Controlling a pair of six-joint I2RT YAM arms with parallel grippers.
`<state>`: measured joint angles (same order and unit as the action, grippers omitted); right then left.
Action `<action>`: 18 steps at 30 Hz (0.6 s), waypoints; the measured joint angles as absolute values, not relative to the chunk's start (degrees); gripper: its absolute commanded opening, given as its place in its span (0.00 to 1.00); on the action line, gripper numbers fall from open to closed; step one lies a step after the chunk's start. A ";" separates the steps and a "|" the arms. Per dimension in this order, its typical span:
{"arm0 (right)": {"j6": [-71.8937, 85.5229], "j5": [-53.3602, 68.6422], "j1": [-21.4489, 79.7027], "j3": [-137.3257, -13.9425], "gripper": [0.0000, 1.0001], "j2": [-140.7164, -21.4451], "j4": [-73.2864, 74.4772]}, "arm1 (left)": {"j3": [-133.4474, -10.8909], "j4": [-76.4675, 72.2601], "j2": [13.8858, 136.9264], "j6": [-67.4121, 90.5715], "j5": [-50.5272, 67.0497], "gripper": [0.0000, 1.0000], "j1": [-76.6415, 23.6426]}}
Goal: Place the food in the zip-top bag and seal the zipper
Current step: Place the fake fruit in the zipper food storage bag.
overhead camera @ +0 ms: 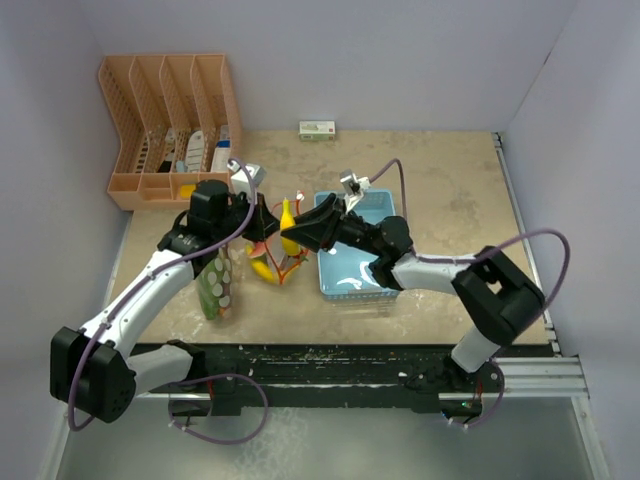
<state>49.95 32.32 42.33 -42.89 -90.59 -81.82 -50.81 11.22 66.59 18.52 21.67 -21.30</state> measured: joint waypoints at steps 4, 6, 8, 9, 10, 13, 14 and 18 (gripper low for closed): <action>52.93 32.27 41.93 -43.62 0.00 -96.88 -85.62 | -51.40 11.62 64.88 19.59 22.70 0.00 -21.30; 52.64 31.20 41.93 -43.11 0.04 -97.45 -86.15 | -51.79 11.73 63.86 20.03 22.85 0.00 -21.30; 51.22 29.69 41.93 -41.98 0.12 -96.66 -87.02 | -52.27 11.66 62.81 20.45 22.96 0.00 -21.30; 50.02 28.77 41.93 -41.45 0.16 -95.88 -86.78 | -52.51 11.51 62.35 20.51 23.00 0.00 -21.30; 48.45 27.49 41.95 -41.04 0.24 -94.74 -85.95 | -52.75 11.42 62.06 20.62 23.11 0.00 -21.30; 43.86 24.43 42.11 -40.75 0.49 -91.77 -81.93 | -53.01 11.14 62.08 20.93 23.55 0.00 -21.30; 41.85 23.24 42.24 -40.77 0.56 -90.59 -79.40 | -53.01 11.18 62.22 21.04 23.68 0.00 -21.30; 33.26 19.09 43.81 -42.13 0.81 -86.83 -65.95 | -53.01 10.81 63.44 21.58 23.86 0.00 -21.30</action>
<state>33.26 19.09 43.81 -42.13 -86.83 -65.95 -53.01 10.81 63.44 21.58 23.86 -21.30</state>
